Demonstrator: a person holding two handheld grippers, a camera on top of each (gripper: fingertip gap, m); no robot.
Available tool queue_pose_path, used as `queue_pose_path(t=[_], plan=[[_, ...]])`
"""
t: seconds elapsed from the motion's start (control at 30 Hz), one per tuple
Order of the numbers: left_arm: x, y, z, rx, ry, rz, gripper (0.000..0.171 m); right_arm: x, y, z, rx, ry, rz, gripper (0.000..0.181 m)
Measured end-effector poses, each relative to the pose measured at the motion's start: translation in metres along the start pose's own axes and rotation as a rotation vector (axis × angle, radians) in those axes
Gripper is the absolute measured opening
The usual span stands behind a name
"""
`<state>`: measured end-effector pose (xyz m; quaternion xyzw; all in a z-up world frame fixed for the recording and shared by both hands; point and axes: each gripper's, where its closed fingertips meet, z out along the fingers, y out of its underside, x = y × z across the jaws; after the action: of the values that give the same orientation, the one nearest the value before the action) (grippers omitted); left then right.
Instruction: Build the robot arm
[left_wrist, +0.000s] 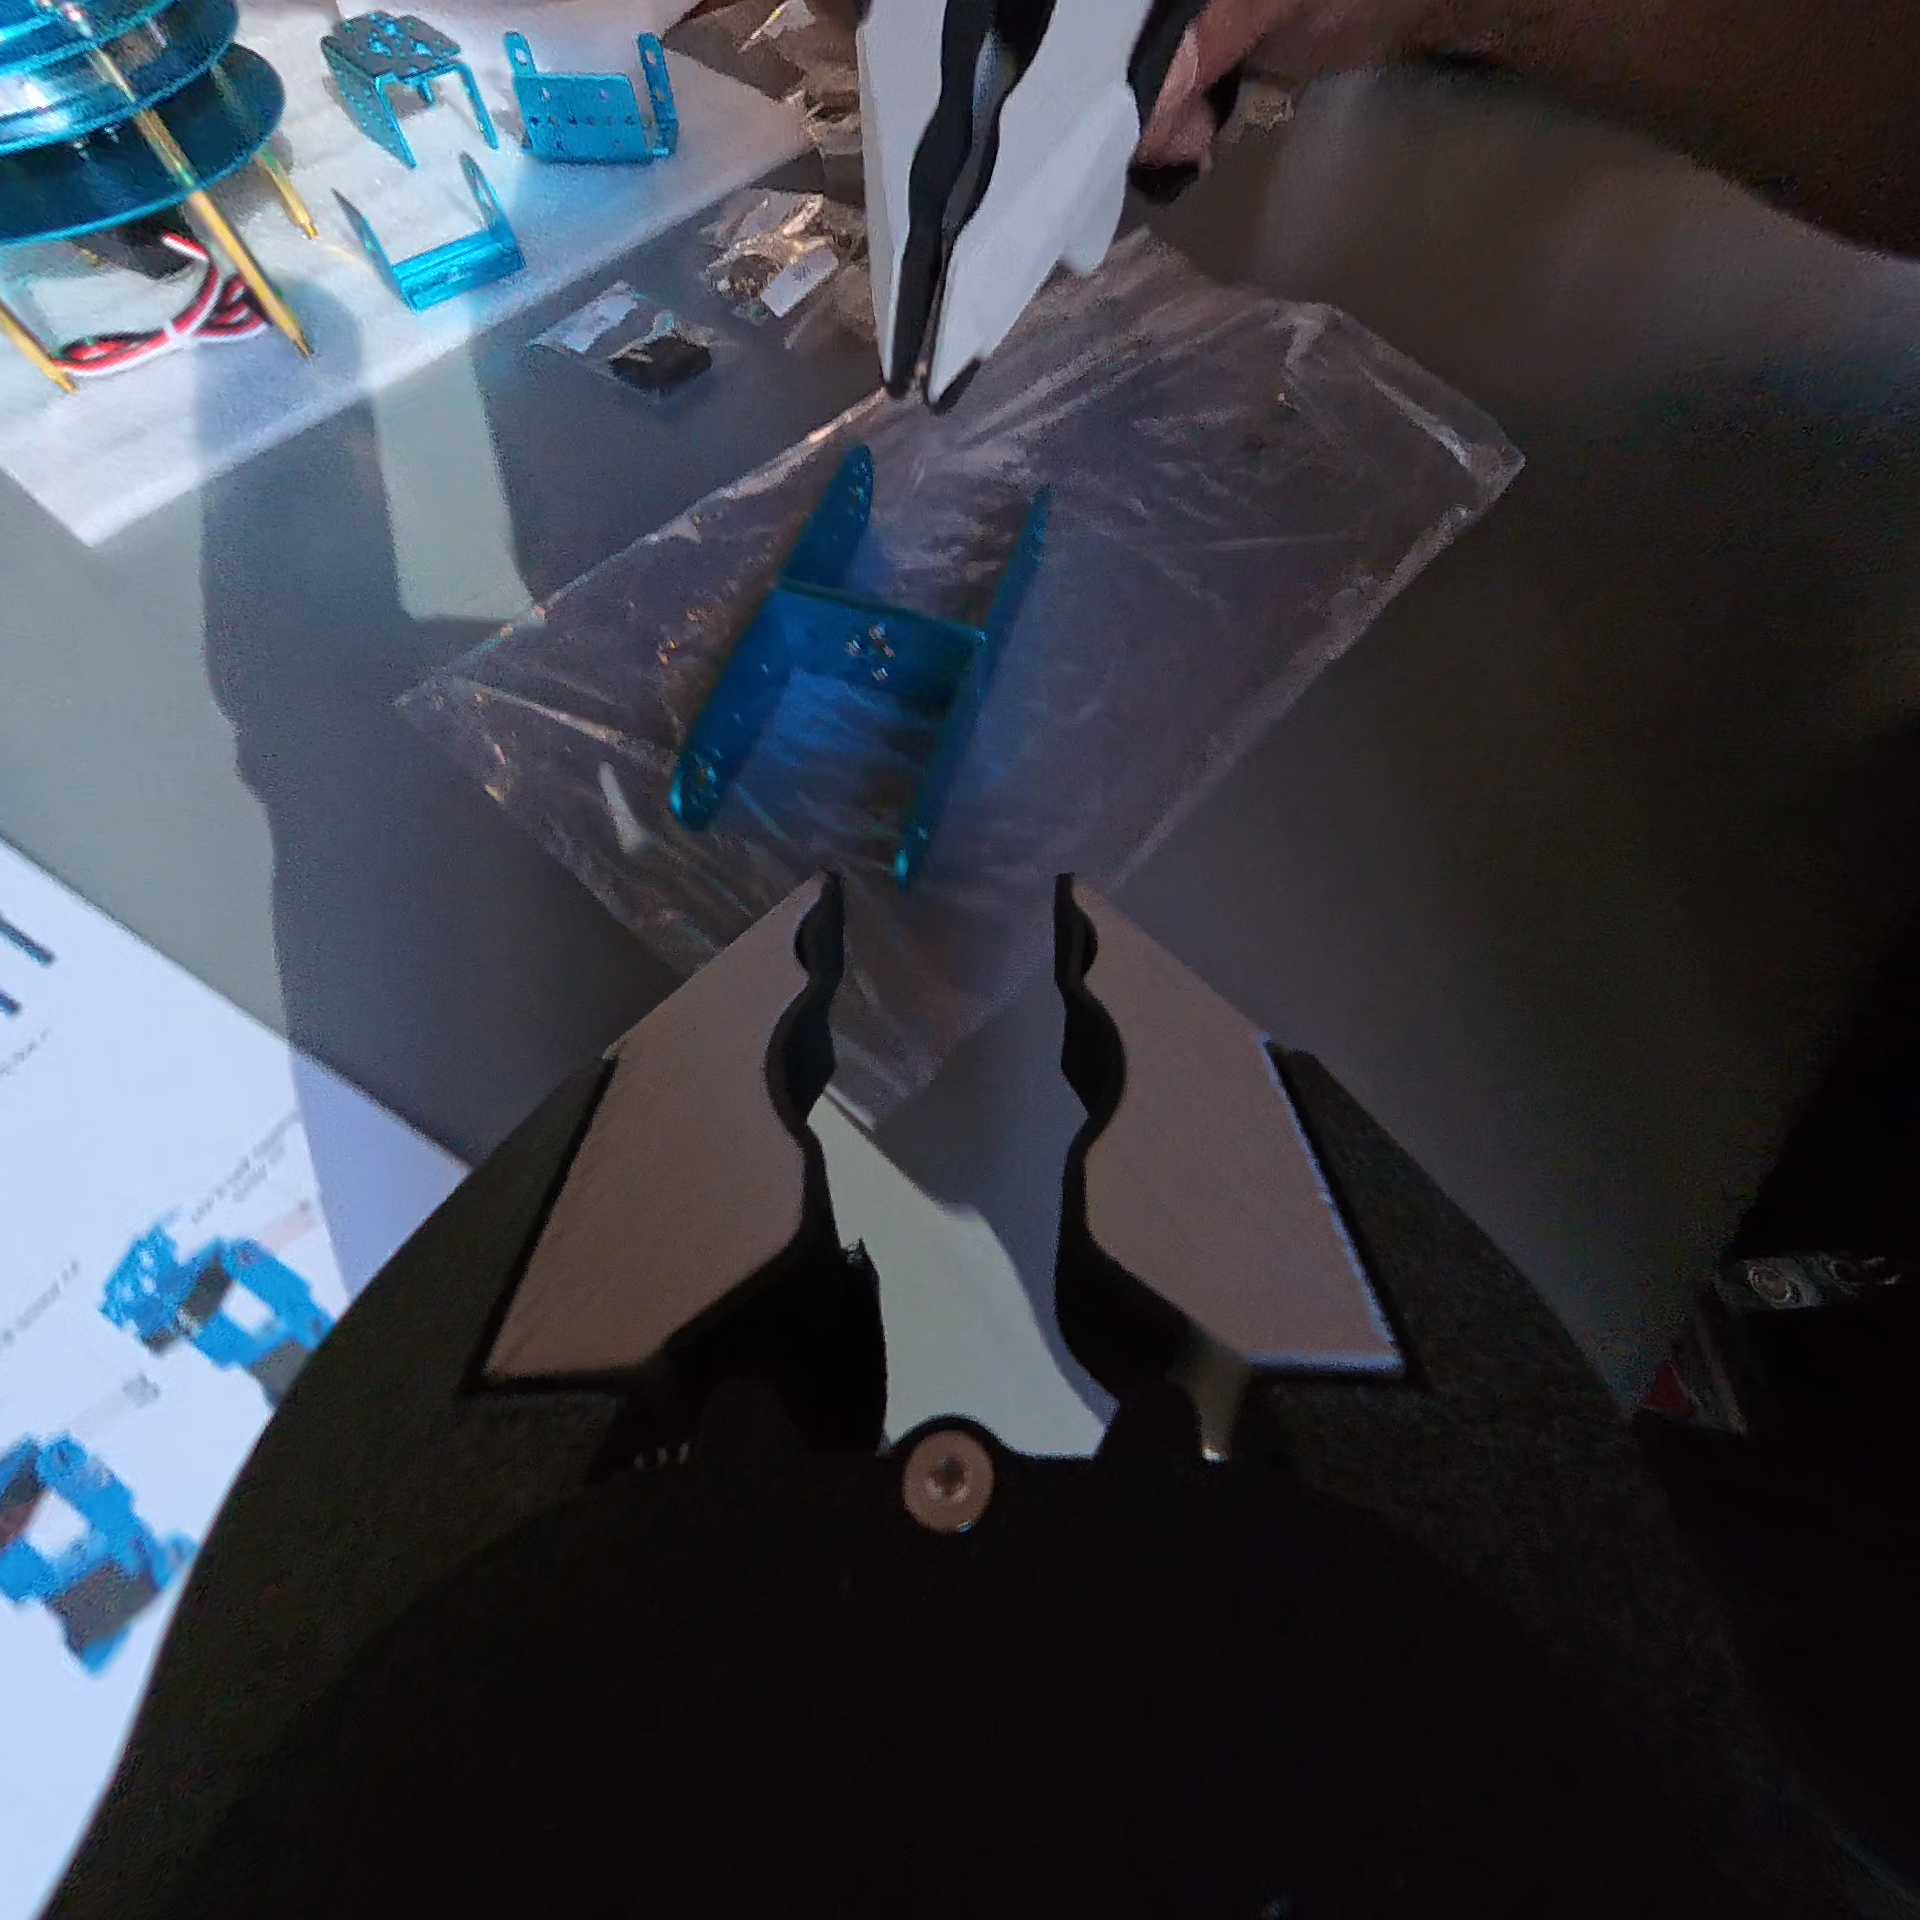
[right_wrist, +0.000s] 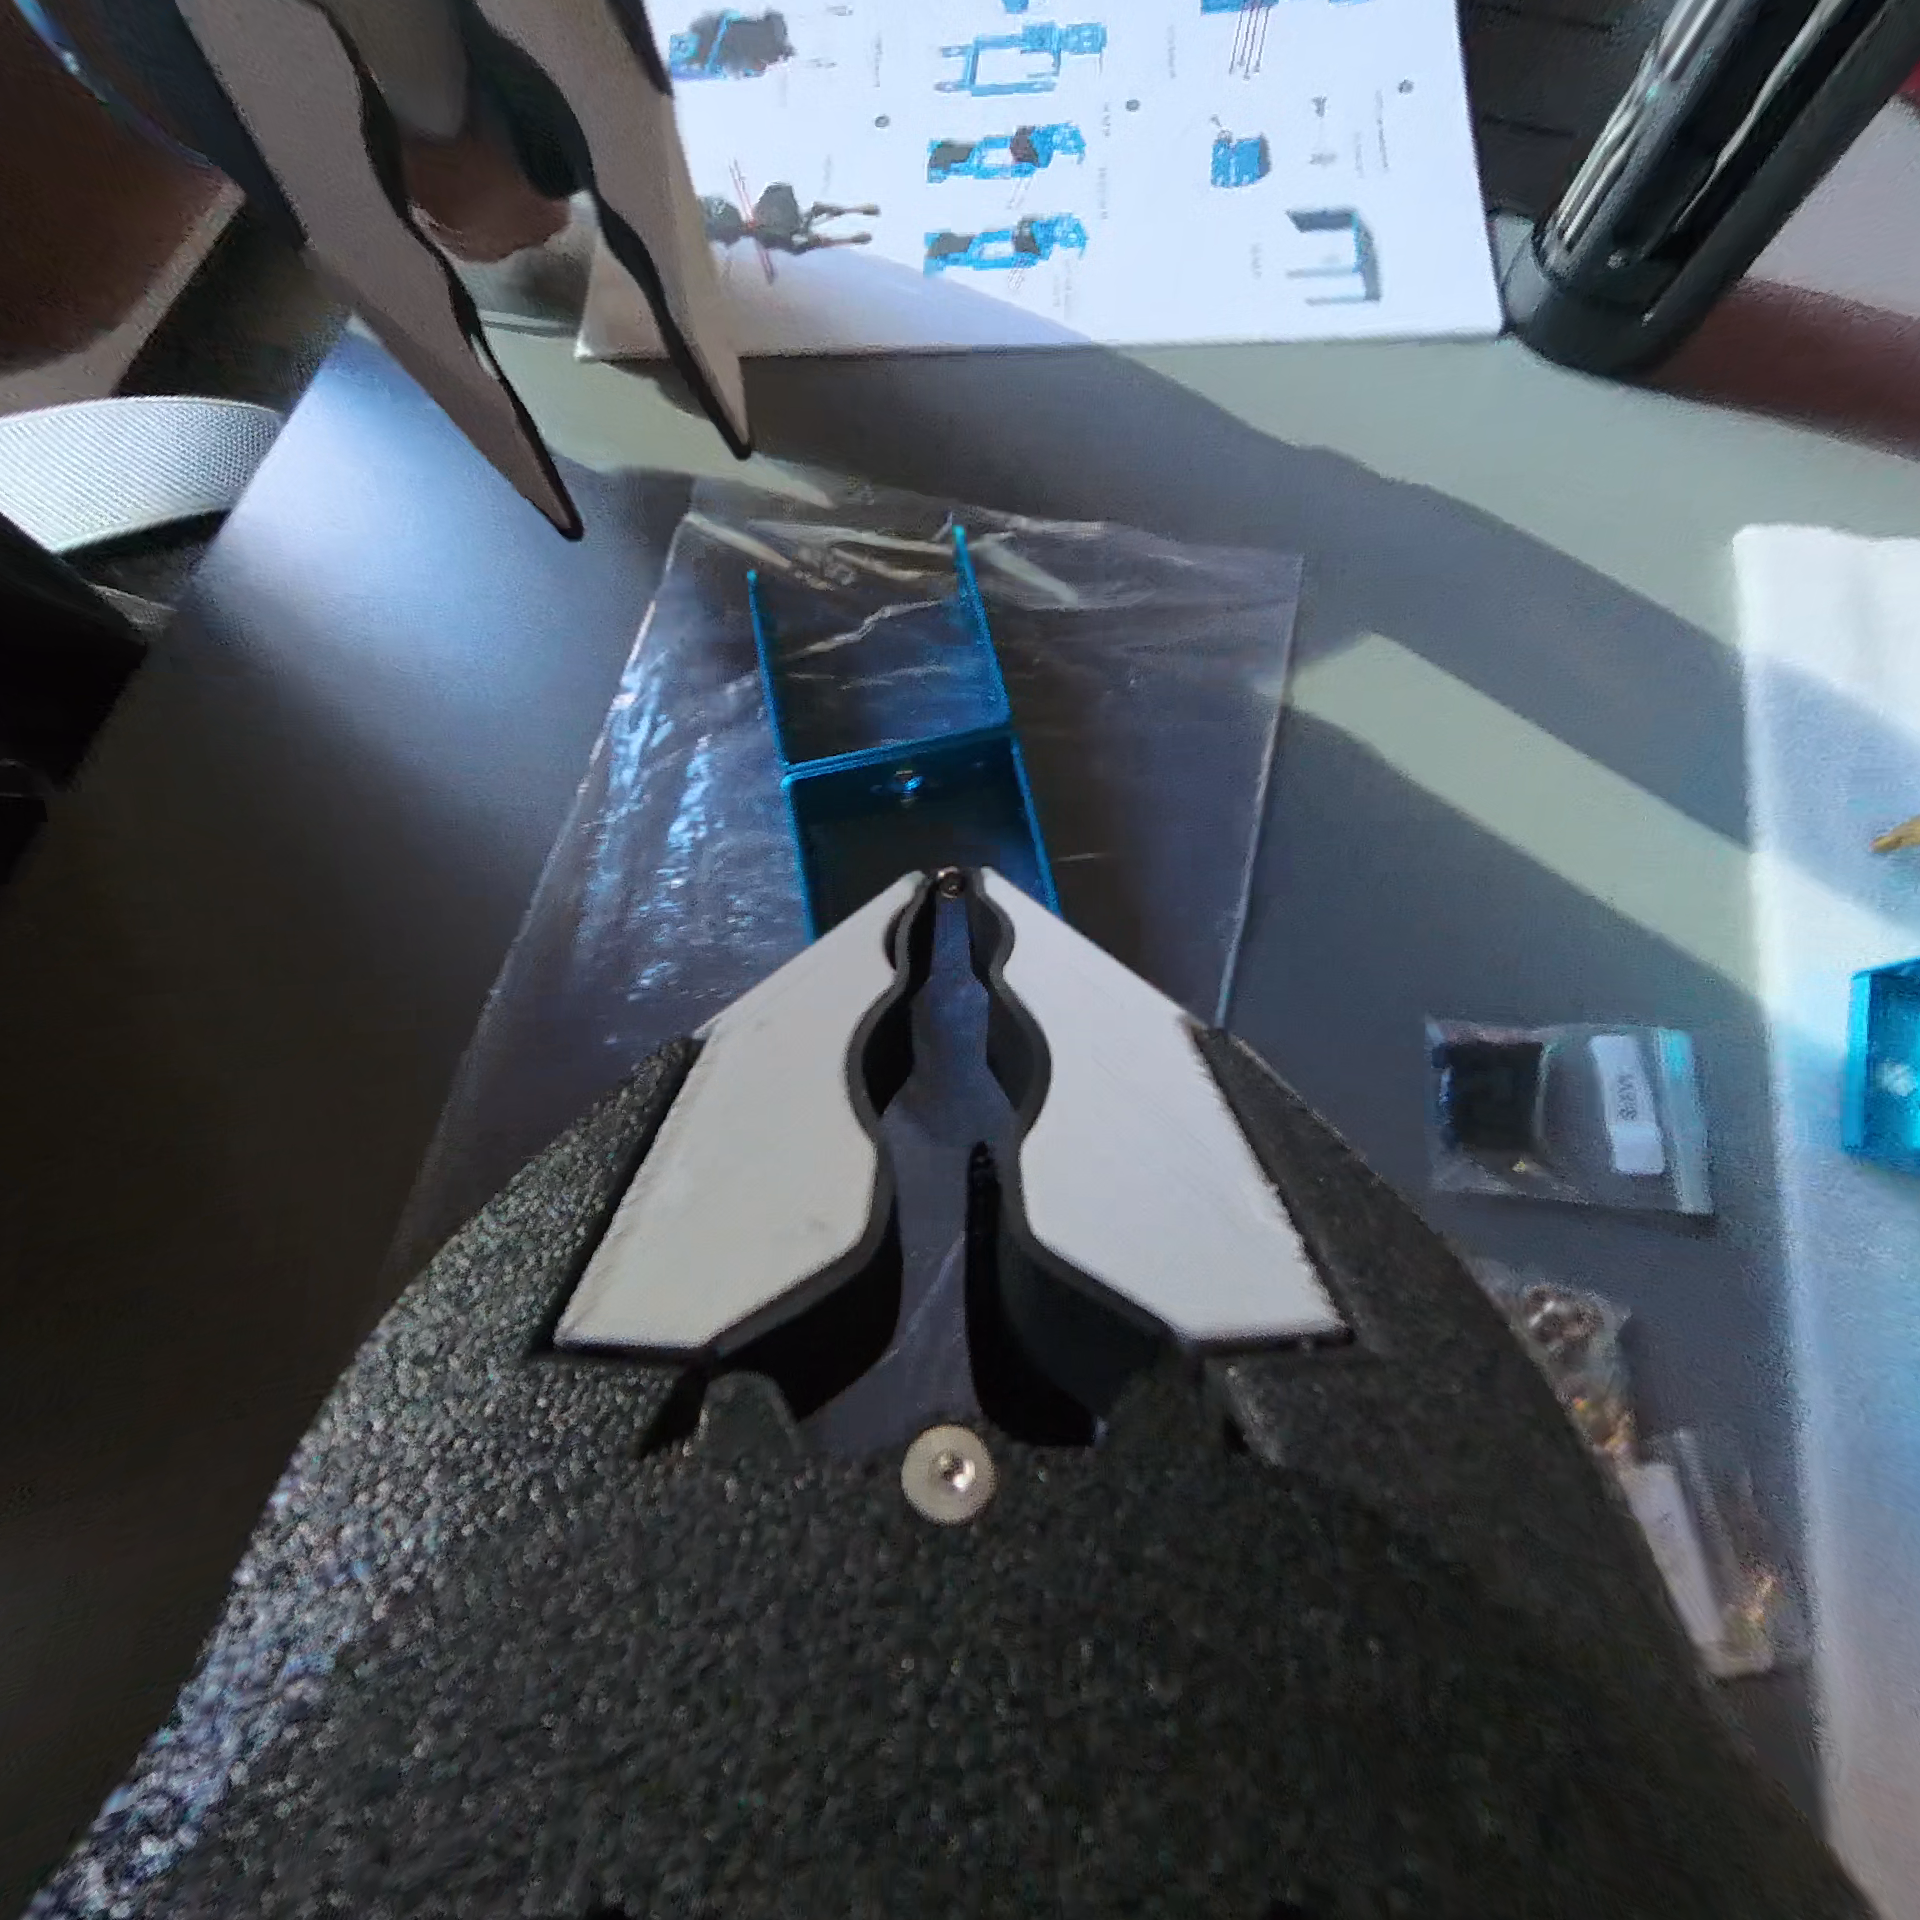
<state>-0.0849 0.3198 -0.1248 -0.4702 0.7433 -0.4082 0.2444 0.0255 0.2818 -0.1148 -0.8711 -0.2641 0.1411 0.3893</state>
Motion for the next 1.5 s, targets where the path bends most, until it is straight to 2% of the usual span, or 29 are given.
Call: queue_pose_path(t=[0.1, 0.2, 0.27, 0.33, 0.4, 0.57, 0.73, 0.8, 0.97, 1.13, 1.5], plan=[[-0.020, -0.010, 0.015, -0.037, 0.024, 0.027, 0.019, 0.003, -0.002, 0.011, 0.073, 0.002, -0.178, 0.005], [-0.038, -0.018, 0.035, -0.065, 0.013, 0.133, 0.007, -0.002, 0.004, 0.026, 0.050, -0.016, -0.295, 0.005], [-0.049, -0.026, 0.044, -0.060, 0.002, 0.211, 0.009, -0.003, 0.007, 0.033, 0.044, -0.006, -0.344, 0.004], [-0.051, -0.033, 0.048, -0.047, 0.049, 0.237, 0.028, 0.001, 0.009, 0.036, 0.046, 0.029, -0.365, 0.004], [-0.050, -0.034, 0.052, -0.050, 0.131, 0.240, 0.039, 0.000, 0.008, 0.037, 0.052, 0.028, -0.361, 0.004], [-0.045, -0.028, 0.068, -0.078, 0.246, 0.288, 0.039, -0.002, 0.005, 0.040, 0.057, -0.005, -0.355, 0.004], [-0.048, -0.019, 0.081, -0.138, 0.193, 0.382, 0.032, -0.004, 0.003, 0.045, 0.056, -0.036, -0.388, 0.004], [-0.044, -0.021, 0.081, -0.116, 0.216, 0.365, 0.027, -0.003, 0.003, 0.048, 0.048, -0.043, -0.394, 0.004], [-0.044, -0.026, 0.078, -0.090, 0.226, 0.337, 0.027, -0.005, 0.000, 0.051, 0.051, -0.064, -0.403, 0.005], [-0.041, -0.020, 0.083, -0.129, 0.230, 0.370, 0.028, -0.003, 0.001, 0.051, 0.042, -0.049, -0.408, 0.005], [-0.036, -0.022, 0.087, -0.131, 0.232, 0.381, 0.025, -0.005, 0.003, 0.053, 0.013, -0.046, -0.393, 0.004]])
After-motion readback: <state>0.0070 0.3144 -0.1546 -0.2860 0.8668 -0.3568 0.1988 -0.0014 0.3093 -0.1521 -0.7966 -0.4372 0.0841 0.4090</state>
